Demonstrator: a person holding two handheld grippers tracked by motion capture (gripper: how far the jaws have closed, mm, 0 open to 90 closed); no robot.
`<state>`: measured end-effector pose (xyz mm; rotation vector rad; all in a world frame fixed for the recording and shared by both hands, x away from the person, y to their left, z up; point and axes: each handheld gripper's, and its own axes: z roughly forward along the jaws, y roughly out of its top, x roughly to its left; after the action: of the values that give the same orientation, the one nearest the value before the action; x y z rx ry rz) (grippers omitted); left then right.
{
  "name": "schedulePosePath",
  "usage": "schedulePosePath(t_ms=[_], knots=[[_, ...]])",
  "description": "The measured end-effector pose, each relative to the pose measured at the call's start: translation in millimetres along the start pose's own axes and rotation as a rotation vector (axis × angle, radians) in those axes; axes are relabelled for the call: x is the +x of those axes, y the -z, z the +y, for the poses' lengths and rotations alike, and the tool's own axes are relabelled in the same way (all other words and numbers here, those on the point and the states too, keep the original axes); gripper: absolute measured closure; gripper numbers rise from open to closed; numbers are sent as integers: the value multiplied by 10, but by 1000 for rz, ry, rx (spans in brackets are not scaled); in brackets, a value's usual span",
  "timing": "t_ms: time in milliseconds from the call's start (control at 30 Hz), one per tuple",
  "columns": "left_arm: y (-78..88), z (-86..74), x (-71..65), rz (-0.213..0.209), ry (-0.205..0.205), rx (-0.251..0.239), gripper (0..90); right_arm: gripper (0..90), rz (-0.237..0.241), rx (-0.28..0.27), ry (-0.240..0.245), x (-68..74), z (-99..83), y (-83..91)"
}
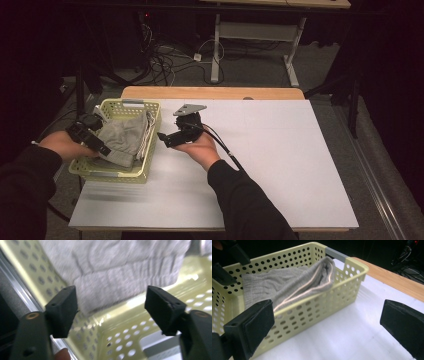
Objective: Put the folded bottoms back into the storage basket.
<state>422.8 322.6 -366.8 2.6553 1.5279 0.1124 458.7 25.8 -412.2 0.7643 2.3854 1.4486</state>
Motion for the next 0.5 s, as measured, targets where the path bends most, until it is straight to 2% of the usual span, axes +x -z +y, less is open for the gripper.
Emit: schedulePosePath(t_ms=[133,167,267,300,333,367,433,500], knots=[[-21,119,-91,6,-2,-3,241,0,1,7,-14,-24,-116,99],[-20,144,-111,1,-4,-13,294,0,-2,7,-12,-29,-147,125],[-20,216,-187,-7,-40,-74,589,0,2,5,-9,-40,-235,198],[-20,216,-187,-7,-40,-74,685,0,0,7,-9,-46,-265,222],[-50,264,-234,11,-61,-107,756,0,-4,6,-13,-56,-295,244],[-75,290,-245,29,-61,-121,806,0,-4,6,-18,-68,-325,265],[-146,333,-255,27,-50,-146,860,0,-7,13,-21,-89,-384,304],[-258,367,-264,-16,-40,-134,874,0,-11,15,-24,-106,-436,348]])
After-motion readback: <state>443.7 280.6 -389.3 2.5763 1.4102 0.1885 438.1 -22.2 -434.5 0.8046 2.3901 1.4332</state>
